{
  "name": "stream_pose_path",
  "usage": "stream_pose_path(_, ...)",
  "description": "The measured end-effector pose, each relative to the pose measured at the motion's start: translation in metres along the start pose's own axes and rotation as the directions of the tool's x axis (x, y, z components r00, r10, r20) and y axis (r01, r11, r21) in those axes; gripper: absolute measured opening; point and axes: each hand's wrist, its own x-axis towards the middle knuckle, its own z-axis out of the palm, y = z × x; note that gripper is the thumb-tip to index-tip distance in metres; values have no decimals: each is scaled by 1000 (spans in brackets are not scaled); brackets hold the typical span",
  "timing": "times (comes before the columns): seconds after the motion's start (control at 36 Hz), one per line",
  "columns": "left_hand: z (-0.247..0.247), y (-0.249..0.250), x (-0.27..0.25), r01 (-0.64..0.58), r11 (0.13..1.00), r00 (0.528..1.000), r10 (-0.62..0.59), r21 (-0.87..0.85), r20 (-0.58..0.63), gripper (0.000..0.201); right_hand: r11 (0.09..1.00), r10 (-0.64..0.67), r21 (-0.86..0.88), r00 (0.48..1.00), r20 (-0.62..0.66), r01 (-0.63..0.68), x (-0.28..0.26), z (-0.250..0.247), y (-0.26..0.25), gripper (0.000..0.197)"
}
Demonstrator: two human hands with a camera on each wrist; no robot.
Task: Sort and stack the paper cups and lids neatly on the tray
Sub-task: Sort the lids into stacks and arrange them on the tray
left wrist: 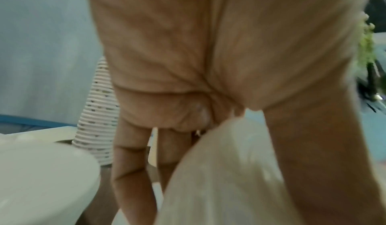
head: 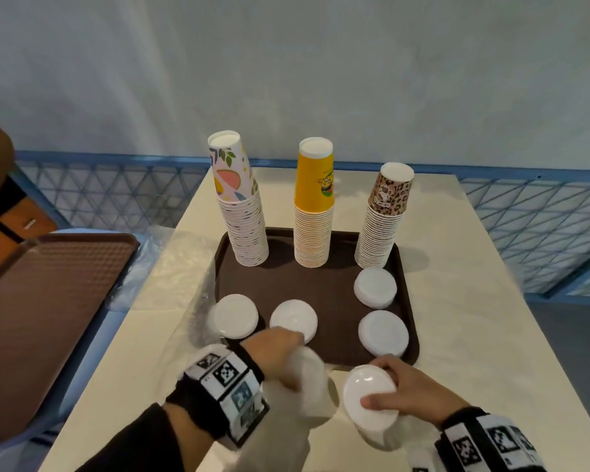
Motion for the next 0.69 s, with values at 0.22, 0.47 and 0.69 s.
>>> stream_pose_path(0.22, -51, -18, 35, 169, 895, 974, -216, -413, -68, 62, 991, -2, 136, 998, -57, 9, -13, -9, -4, 58)
stream_pose_path(0.47, -34, -22, 66, 391, 882, 918, -396, -263, 35, 64, 989, 0, 149, 996, -89, 14, -24, -6, 0, 59)
stream_pose_path(0.69, -25, -22, 78, 447, 875, 890, -456, -184, -4, 58, 987, 25, 161, 989, -145, -2, -27, -5, 5, 43)
